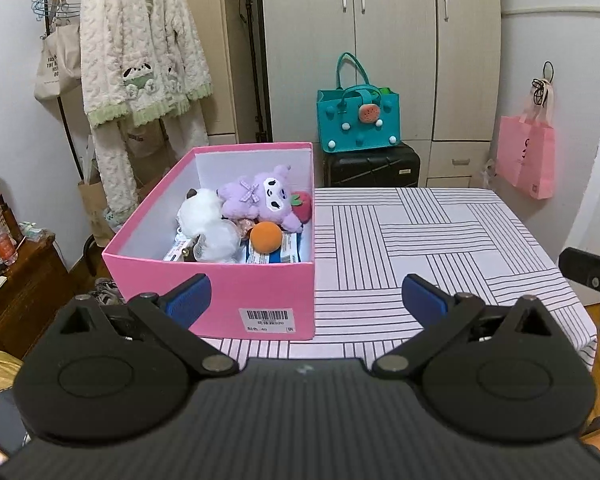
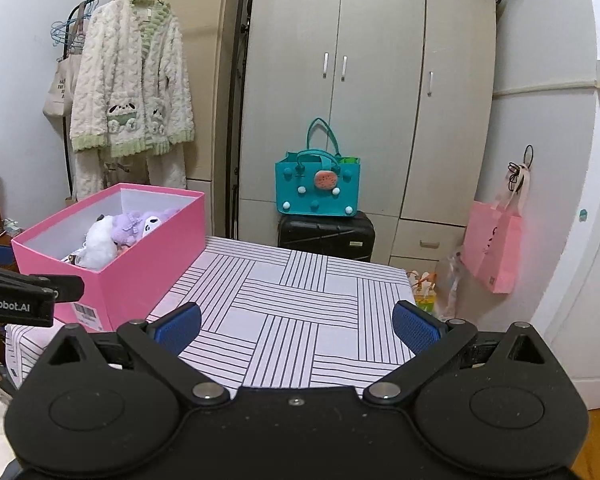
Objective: Organize soft objects
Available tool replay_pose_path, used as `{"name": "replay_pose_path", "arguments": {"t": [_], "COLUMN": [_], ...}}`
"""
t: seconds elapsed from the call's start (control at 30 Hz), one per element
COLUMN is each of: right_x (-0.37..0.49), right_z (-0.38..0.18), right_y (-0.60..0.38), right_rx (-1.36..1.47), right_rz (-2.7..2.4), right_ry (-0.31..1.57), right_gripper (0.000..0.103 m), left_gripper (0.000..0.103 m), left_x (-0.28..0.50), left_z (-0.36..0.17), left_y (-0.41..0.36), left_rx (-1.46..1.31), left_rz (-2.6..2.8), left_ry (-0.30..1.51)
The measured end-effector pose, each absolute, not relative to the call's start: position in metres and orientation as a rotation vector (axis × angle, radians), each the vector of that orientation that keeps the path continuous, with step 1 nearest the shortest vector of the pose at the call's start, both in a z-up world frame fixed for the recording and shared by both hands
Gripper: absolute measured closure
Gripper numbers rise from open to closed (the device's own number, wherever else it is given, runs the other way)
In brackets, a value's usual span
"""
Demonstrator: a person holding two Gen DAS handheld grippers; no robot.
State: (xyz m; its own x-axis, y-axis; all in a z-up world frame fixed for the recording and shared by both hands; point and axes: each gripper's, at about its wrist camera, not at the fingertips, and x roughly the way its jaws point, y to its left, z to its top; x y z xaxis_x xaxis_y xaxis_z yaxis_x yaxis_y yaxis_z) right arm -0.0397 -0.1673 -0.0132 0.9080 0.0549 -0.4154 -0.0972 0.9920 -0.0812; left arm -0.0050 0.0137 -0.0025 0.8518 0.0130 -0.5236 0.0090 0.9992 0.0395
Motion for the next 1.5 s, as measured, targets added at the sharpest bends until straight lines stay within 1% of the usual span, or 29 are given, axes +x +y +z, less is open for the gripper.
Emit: {"name": "replay_pose_path", "arguments": {"t": [0.17,0.3,0.5,0.7,1.17,1.5], "right_x": [-0.044,-0.050,-0.055,-0.057,-0.054,-0.057], "right_z": [-0.015,-0.016,-0.020,-0.024,-0.038,-0.037], "right_y": [-0.168,-0.167,-0.167,-0.172,-0.178,-0.176], "right_rx": [-0.094,-0.101,-0.104,-0.071,-0.077,-0.093], "right_rz": [0.093,0.104,0.125,0.138,0.092,0.090], "right_ry": [0.390,0.366,0.333,0.333,0.353,0.365], "right_gripper": [0.000,0.000,0.000,0.000,0.000,0.000], "left_gripper": [0.000,0.000,0.000,0.000,0.000,0.000], "left_x": [-0.006,-0.012,-0.013,-0.021,-0.024,-0.024], "left_z": [-0.003,-0.002,-0.003,-0.008,-0.020,-0.024], "left_y": [0.014,0.012,0.013,0.015,0.015,0.010], "left_rx": [0.046,0.067,0.061,0.070,0.088,0.106], "left_rz": [0.006,0.026,0.022,0.035,0.034,0.008], "left_ry": [0.537,0.473,0.446,0.376,0.407,0.426]}}
